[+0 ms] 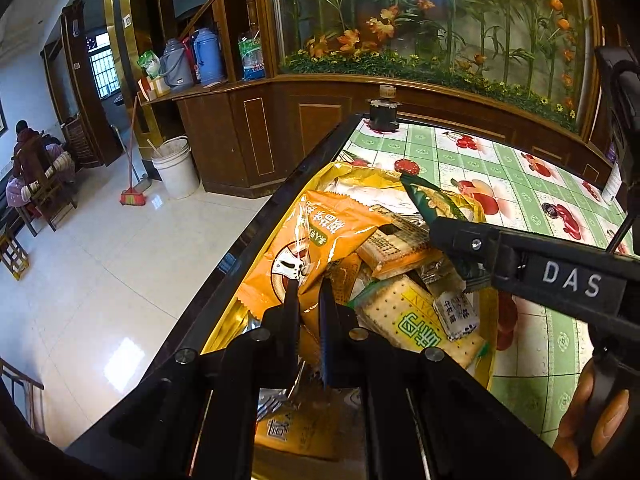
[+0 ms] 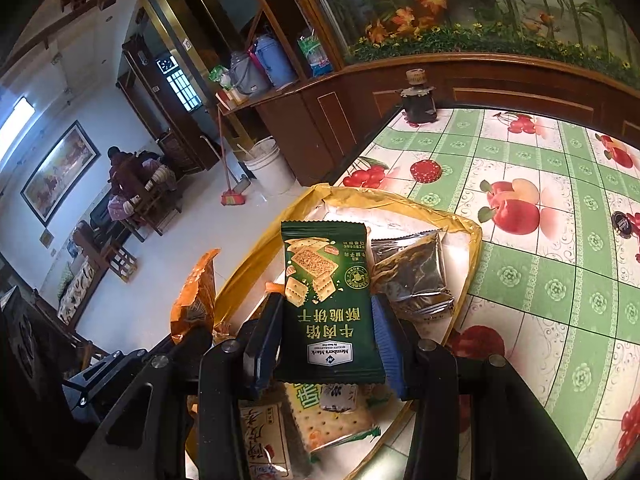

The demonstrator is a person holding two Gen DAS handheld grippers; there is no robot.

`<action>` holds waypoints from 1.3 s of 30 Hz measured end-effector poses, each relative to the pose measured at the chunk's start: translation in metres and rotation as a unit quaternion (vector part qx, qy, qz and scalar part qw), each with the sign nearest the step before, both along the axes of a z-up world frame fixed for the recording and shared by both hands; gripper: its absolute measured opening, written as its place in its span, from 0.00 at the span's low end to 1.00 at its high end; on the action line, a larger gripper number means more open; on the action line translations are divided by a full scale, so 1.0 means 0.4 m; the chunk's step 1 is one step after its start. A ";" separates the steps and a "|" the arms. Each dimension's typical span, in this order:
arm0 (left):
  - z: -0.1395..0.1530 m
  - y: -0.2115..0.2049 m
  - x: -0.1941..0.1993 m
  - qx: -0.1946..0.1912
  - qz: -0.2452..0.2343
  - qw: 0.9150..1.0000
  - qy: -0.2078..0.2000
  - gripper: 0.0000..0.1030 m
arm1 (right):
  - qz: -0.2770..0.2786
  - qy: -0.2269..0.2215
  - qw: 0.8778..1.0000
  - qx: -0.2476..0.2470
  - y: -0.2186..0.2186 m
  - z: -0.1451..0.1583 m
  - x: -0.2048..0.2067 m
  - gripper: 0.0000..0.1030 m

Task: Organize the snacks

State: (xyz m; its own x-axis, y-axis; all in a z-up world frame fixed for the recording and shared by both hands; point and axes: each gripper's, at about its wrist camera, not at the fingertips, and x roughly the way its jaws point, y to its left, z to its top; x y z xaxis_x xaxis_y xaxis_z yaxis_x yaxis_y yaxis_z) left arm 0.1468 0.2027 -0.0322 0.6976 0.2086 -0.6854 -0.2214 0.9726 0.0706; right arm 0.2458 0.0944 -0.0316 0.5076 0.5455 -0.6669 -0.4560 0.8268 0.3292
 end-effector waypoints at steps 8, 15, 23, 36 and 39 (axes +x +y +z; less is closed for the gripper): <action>-0.028 0.003 0.033 -0.010 -0.008 1.000 0.022 0.08 | -0.006 0.008 1.000 -0.017 0.009 -0.027 0.023 0.48; -0.016 0.013 0.007 -0.012 0.005 1.000 0.014 0.57 | -0.019 -0.004 1.000 -0.019 -0.018 -0.011 0.002 0.69; 0.042 -0.030 -0.116 -0.001 -0.004 0.999 -0.033 0.74 | -0.001 -0.009 1.000 -0.007 -0.078 0.018 -0.084 0.82; 0.105 -0.073 -0.298 0.005 -0.020 0.999 -0.026 0.75 | 0.070 -0.064 0.995 -0.038 -0.218 0.064 -0.323 0.89; 0.110 -0.079 -0.346 0.007 -0.021 0.999 -0.026 0.80 | 0.095 -0.078 0.991 -0.059 -0.232 0.066 -0.373 0.89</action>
